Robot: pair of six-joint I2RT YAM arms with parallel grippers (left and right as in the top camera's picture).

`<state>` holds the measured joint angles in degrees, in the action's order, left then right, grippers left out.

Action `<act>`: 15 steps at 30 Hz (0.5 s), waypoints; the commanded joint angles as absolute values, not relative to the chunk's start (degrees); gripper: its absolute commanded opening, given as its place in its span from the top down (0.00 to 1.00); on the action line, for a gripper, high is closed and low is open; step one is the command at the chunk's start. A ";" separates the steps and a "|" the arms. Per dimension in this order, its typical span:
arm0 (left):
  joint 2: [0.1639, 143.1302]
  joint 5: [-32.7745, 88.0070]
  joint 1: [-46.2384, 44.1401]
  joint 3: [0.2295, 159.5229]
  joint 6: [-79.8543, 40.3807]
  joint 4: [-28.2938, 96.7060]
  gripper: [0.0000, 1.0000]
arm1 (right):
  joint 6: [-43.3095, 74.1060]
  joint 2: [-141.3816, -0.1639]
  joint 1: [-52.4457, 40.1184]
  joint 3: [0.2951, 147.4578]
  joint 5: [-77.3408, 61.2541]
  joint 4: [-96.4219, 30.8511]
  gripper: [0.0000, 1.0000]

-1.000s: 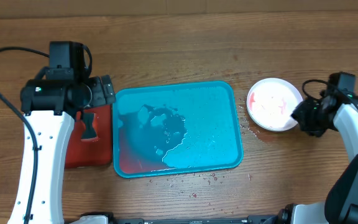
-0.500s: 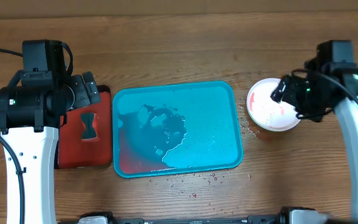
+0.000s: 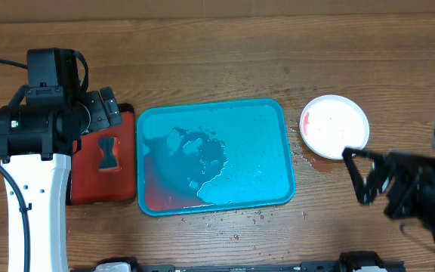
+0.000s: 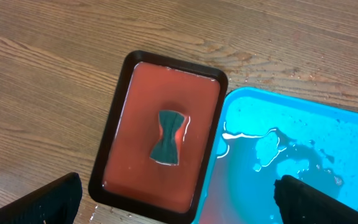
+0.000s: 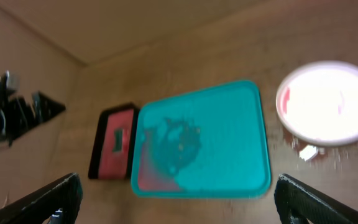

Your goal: Clean dirty plates on tray and stack at the side

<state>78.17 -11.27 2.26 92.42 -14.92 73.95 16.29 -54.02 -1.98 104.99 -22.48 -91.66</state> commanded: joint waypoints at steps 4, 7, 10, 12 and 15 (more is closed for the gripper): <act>78.00 -12.03 2.33 93.45 -15.66 73.91 0.00 | 11.49 -50.89 -2.28 104.60 -9.76 -96.88 0.00; 78.00 -12.03 2.33 93.45 -15.66 73.91 0.00 | 11.46 -50.13 -1.54 101.49 -3.46 -93.12 0.00; 78.00 -12.03 2.33 93.45 -15.66 73.91 0.00 | 9.89 -47.46 -0.60 95.53 -3.03 -84.42 0.00; 78.00 -12.03 2.33 93.45 -15.66 73.91 0.00 | 7.90 -44.45 -0.58 89.76 -4.16 -77.21 0.00; 78.00 -12.03 2.33 93.45 -15.66 73.91 0.00 | 2.90 -38.00 -0.58 78.17 -7.55 -65.25 0.00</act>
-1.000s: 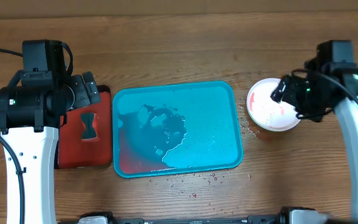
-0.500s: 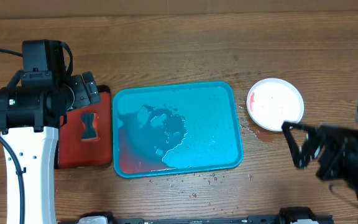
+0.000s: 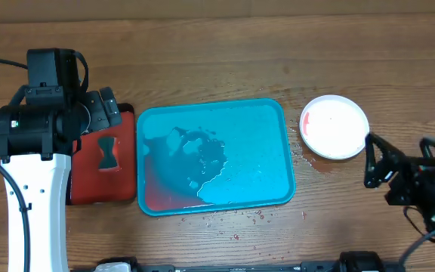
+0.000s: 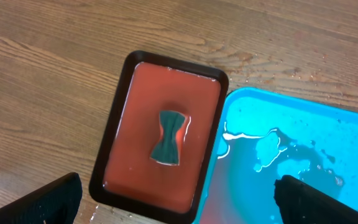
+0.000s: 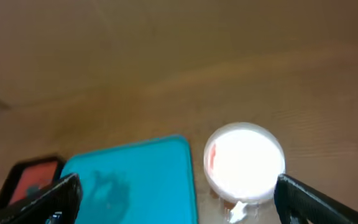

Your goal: Clean dirty plates on tray and stack at the side

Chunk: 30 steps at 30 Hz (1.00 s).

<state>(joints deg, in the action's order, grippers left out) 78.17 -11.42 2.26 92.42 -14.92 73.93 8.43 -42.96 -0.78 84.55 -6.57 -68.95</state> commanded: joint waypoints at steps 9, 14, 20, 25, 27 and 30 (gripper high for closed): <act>78.00 -12.03 2.33 93.45 -15.66 73.91 0.00 | -0.03 -16.23 -0.69 35.35 -15.79 -29.15 0.00; 78.00 -12.03 2.33 93.45 -15.66 73.91 0.00 | -0.03 -10.83 -2.31 21.15 -18.11 -16.36 0.00; 78.00 -12.03 2.33 93.45 -15.66 73.91 0.00 | -0.05 -5.58 -4.16 10.74 -17.50 -8.23 0.00; 78.00 -12.03 2.33 93.45 -15.66 73.91 0.00 | -0.03 -1.56 -4.49 5.61 -17.52 -6.44 0.00; 78.00 -12.03 2.33 93.45 -15.66 73.91 0.00 | -0.03 -0.03 -4.49 3.75 -17.72 -6.42 0.00; 78.00 -12.03 2.33 93.45 -15.66 73.91 0.00 | 0.45 -0.14 -4.56 1.34 -19.07 -5.10 0.00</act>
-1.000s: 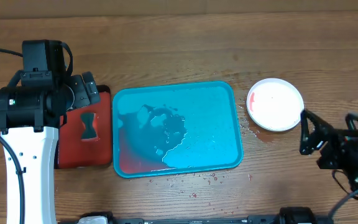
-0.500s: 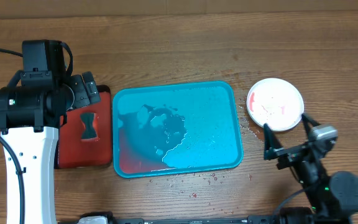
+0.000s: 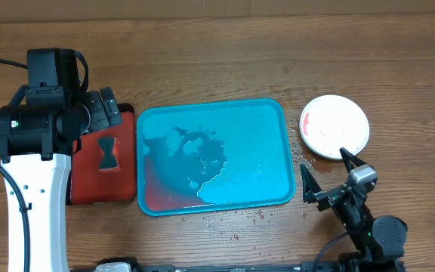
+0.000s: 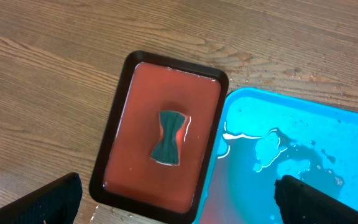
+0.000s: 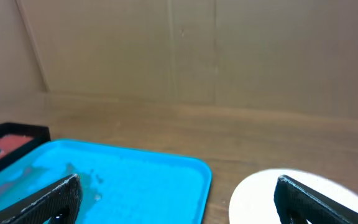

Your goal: Clean dirty plates on tray and stack at the side

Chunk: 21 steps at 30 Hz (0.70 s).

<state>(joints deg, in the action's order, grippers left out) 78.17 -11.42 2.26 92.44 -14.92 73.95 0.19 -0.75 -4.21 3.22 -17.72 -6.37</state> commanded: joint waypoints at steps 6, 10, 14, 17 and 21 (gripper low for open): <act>78.00 -12.03 2.33 93.45 -15.66 73.91 0.00 | 0.40 -0.16 -4.54 1.19 -20.67 -4.69 0.00; 78.00 -12.03 2.33 93.45 -15.66 73.91 0.00 | 0.38 -0.16 -4.54 1.19 -20.67 -4.71 0.00; 78.00 -12.03 2.33 93.45 -15.66 73.91 0.00 | 0.38 -0.16 -4.54 1.19 -20.67 -4.71 0.00; 78.00 -12.03 2.33 93.45 -15.66 73.91 0.00 | 0.38 -0.16 -4.54 1.19 -20.67 -4.71 0.00; 78.00 -12.03 2.33 93.45 -15.66 73.91 0.00 | 0.38 -0.16 -4.54 1.19 -20.67 -4.71 0.00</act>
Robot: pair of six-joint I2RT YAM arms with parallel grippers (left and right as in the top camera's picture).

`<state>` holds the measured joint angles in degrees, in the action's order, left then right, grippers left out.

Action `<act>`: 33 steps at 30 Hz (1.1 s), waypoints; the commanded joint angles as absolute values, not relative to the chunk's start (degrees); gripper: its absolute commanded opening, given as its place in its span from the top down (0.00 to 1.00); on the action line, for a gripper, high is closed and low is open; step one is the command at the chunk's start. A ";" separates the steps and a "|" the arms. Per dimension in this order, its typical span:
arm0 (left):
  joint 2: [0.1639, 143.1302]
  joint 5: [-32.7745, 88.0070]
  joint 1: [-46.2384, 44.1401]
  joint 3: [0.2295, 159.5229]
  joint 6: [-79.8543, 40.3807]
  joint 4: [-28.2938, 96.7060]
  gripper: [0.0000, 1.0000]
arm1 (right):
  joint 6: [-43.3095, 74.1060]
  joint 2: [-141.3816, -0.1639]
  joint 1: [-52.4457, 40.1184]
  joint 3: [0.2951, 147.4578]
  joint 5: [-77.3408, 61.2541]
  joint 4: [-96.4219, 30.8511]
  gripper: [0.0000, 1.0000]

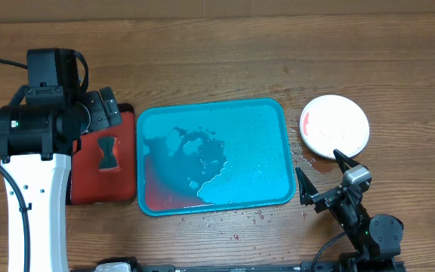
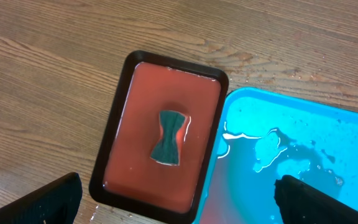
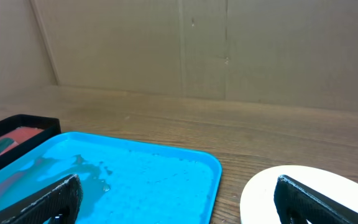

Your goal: Clean dirty plates on tray and stack at the side

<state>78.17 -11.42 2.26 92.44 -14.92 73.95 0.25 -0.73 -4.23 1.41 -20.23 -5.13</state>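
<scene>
A white plate with a red smear at its left rim lies on the table right of the blue tray. The tray holds only water and reddish liquid. My right gripper sits low at the front, open and empty, pointing back between the tray's right edge and the plate. My left gripper hangs open above a dark green sponge, which lies in red liquid in a small black tray.
The black tray touches the blue tray's left side. Red specks and droplets dot the wood in front of the blue tray and beside the plate. A cardboard wall closes off the back of the table.
My right gripper has shifted slightly left and toward the back, still open and low. The left arm, sponge, tray and plate are unchanged.
My right gripper was open and high at the right, in front of the plate, then farther right near the table's edge. Later it stood low at the front, between tray and plate, where it remains. The left gripper stayed open above the sponge throughout.
</scene>
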 commanded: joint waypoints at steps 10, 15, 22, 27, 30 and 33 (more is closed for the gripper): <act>76.90 -12.03 2.09 93.43 -15.66 73.91 0.00 | 0.38 -0.16 -4.54 1.19 -20.67 -4.71 0.00; 69.95 -12.05 1.85 92.95 -15.62 73.93 0.00 | 0.38 -0.16 -4.54 1.19 -20.67 -4.71 0.00; 51.24 -10.57 4.05 82.48 -15.20 65.87 0.00 | 0.38 -0.16 -4.54 1.19 -20.67 -4.71 0.00; 36.56 -6.20 4.16 64.23 -12.34 45.76 0.00 | 0.38 -0.16 -4.54 1.19 -20.67 -4.71 0.00; 30.44 -0.56 4.05 51.86 -8.78 32.14 0.00 | 0.38 -0.16 -4.54 1.19 -20.67 -4.71 0.00; 25.67 4.29 4.16 39.97 -5.54 19.55 0.00 | 0.38 -0.16 -4.54 1.19 -20.67 -4.71 0.00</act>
